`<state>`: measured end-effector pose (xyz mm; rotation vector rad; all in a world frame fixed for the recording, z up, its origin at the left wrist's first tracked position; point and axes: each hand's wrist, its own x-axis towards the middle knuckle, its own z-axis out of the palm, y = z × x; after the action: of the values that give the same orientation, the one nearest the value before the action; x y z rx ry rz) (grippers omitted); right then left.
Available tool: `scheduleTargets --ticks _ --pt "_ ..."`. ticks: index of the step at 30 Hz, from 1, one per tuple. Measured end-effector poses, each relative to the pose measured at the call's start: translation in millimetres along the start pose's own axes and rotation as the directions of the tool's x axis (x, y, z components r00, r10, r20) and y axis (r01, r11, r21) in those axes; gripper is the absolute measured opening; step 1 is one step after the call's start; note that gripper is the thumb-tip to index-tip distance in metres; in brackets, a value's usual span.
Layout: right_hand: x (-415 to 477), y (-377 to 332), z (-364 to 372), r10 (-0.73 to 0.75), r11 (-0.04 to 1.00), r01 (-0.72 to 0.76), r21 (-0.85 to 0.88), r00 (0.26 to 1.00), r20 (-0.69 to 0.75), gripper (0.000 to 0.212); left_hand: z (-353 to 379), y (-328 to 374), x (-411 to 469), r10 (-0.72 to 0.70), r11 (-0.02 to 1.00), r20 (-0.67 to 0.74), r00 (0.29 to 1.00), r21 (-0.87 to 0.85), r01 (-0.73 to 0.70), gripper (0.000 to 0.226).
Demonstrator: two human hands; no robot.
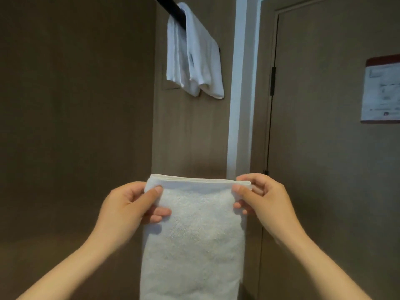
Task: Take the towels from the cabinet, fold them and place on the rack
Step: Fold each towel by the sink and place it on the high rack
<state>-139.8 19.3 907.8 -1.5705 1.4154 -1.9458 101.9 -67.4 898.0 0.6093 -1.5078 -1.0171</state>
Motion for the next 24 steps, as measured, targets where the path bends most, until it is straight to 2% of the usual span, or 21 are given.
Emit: scheduleTargets --ticks 5,10,15,19,21,24 --pt "51.7 15.1 46.1 -0.110 0.989 0.109 0.101 0.994 0.001 0.015 -27.3 -1.1 40.2 0.092 0.994 -0.074 0.993 0.065 -0.087 0.017" --pt "98.8 26.8 89.8 -0.232 0.947 0.210 0.243 0.971 0.062 0.028 -44.5 11.4 69.3 0.223 0.970 -0.166 0.961 0.134 -0.202 0.023" --pt "140.7 36.2 123.8 -0.432 0.833 0.333 0.441 0.891 0.142 0.045 -49.9 33.5 81.2 0.482 0.825 -0.224 0.847 0.441 -0.353 0.029" --pt "168.0 38.9 144.7 -0.601 0.763 0.496 0.414 0.781 0.173 0.070 -49.0 50.1 84.0 0.604 0.714 -0.257 0.755 0.596 -0.368 0.027" --pt "179.2 39.1 151.7 -0.698 0.706 0.623 0.337 0.693 0.181 0.077 -46.7 56.4 83.4 0.689 0.586 -0.230 0.687 0.735 -0.341 0.034" --pt "195.6 36.7 158.2 -0.838 0.544 0.813 0.208 0.536 0.101 0.077 -34.2 65.6 85.4 0.783 0.390 -0.109 0.612 0.853 -0.348 0.030"
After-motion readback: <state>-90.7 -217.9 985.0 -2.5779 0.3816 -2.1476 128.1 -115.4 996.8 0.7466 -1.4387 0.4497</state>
